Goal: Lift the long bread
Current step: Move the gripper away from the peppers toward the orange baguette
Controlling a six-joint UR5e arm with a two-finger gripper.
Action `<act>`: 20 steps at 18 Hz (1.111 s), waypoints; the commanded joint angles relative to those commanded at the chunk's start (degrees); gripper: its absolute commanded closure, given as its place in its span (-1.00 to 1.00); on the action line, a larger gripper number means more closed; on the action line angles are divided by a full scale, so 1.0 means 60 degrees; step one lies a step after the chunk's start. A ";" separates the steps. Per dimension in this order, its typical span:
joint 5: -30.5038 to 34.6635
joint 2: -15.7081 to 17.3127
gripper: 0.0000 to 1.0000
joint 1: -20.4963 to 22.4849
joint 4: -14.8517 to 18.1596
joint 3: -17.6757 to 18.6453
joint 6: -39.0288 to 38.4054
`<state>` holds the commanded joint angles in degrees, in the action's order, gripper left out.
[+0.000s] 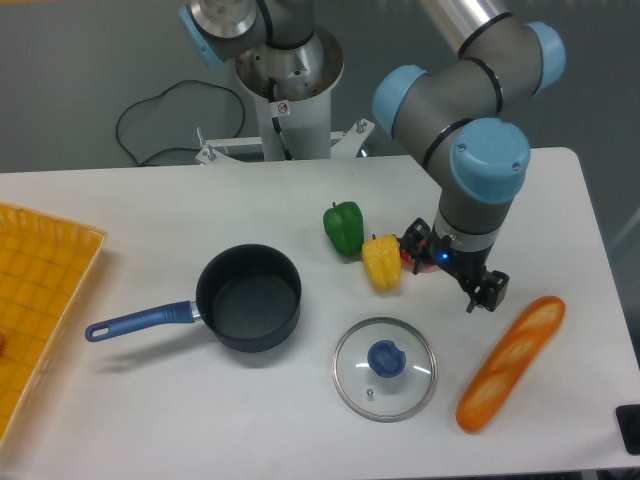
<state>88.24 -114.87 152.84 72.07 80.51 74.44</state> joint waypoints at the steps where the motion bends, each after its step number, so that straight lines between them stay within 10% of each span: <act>1: 0.0000 -0.0015 -1.00 0.0015 -0.0044 -0.0015 0.0102; 20: 0.0468 -0.0395 -1.00 0.0659 -0.0820 0.0747 -0.1917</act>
<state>91.05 -117.24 156.79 67.15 84.99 62.94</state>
